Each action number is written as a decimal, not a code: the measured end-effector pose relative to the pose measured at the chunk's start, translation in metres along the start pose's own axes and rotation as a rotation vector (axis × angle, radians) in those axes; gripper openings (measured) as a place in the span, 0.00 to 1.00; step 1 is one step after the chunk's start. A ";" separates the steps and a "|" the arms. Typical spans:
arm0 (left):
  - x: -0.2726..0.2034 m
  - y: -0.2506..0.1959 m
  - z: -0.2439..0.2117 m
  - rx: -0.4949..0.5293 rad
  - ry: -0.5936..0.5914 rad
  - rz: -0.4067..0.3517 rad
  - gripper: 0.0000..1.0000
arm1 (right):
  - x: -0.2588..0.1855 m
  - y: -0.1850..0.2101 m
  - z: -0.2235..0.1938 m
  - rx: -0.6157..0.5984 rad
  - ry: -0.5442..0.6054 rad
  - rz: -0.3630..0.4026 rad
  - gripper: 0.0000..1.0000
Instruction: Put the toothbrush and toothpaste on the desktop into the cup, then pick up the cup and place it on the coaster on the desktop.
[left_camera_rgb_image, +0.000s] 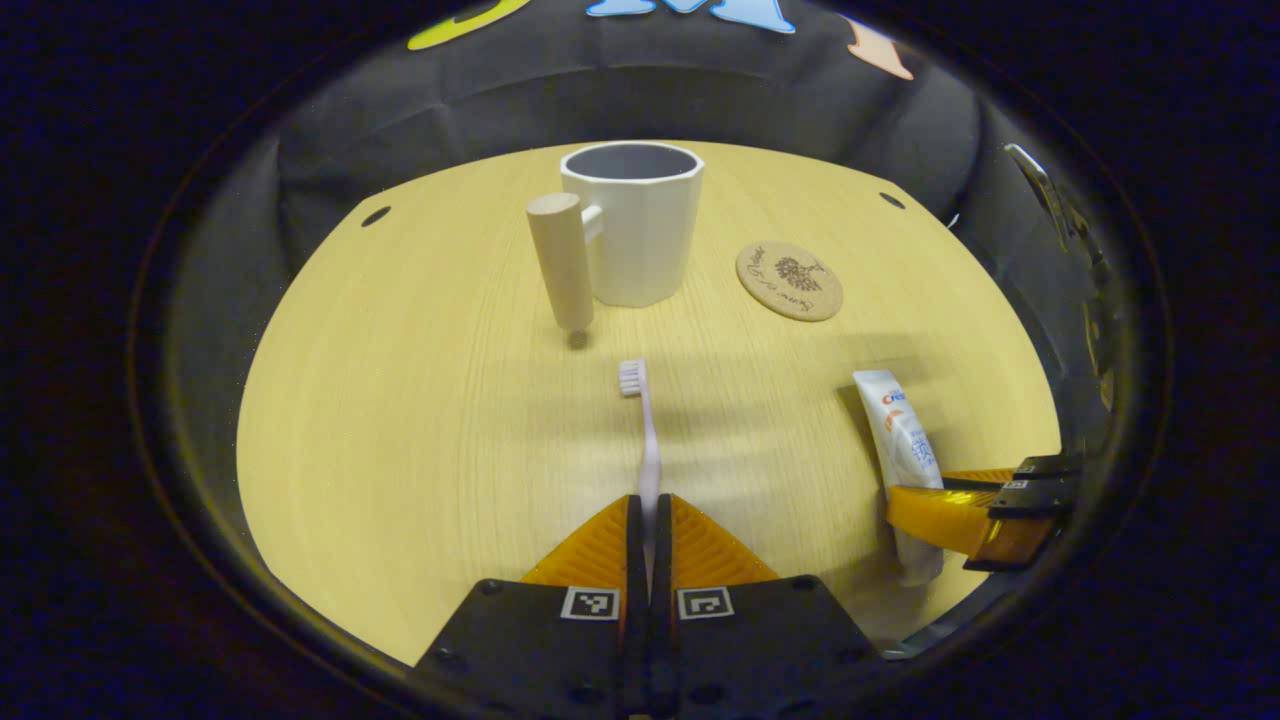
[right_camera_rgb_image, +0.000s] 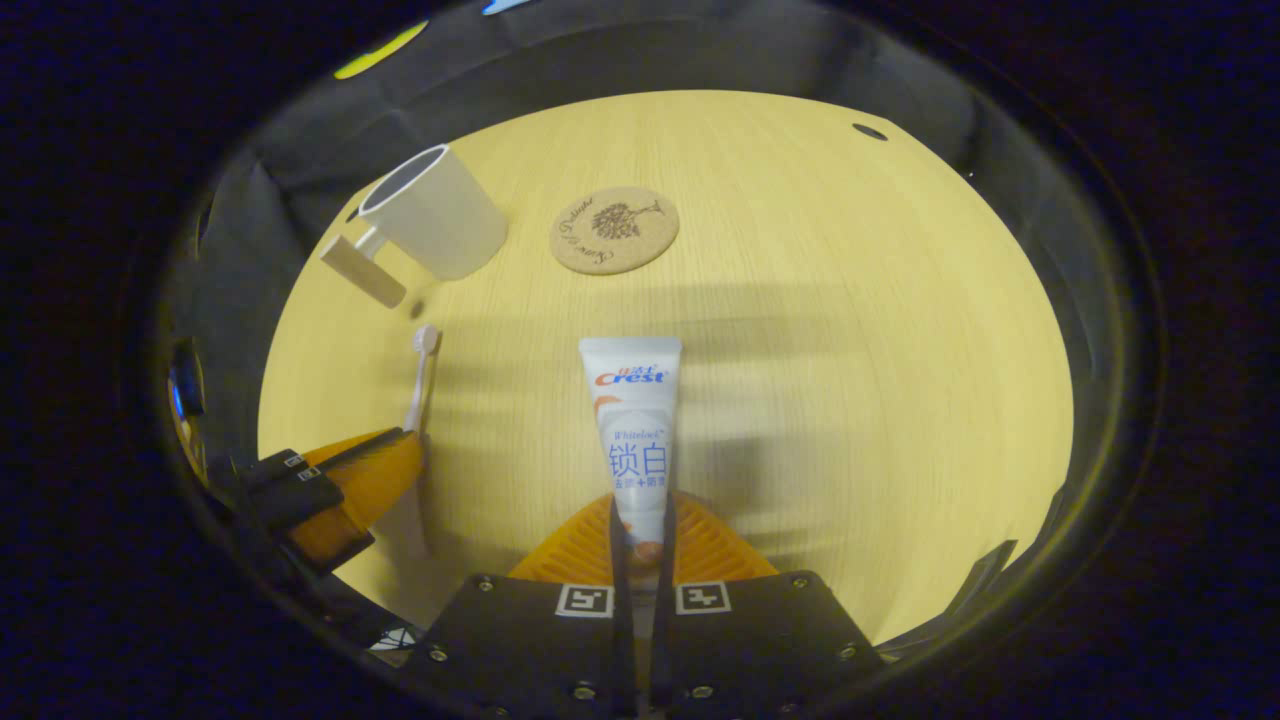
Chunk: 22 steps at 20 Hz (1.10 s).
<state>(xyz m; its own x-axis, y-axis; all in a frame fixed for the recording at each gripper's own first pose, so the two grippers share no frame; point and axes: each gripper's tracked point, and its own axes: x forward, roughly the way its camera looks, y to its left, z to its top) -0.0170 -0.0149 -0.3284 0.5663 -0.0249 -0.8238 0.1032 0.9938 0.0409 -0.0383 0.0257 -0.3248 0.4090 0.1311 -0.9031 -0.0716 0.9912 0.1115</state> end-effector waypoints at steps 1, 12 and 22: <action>-0.004 -0.002 0.003 0.013 -0.017 -0.001 0.07 | -0.002 -0.003 0.001 0.000 -0.008 -0.002 0.08; -0.144 -0.027 0.184 0.049 -0.478 -0.050 0.07 | -0.023 0.002 0.007 -0.010 -0.063 0.062 0.08; -0.147 -0.021 0.297 0.034 -0.707 -0.144 0.06 | -0.027 0.009 0.014 0.005 -0.094 0.122 0.08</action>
<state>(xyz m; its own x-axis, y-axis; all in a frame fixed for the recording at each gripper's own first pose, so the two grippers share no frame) 0.1408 -0.0638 -0.0406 0.9376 -0.2306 -0.2601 0.2354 0.9718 -0.0131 -0.0375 0.0312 -0.2934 0.4812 0.2511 -0.8399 -0.1211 0.9679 0.2200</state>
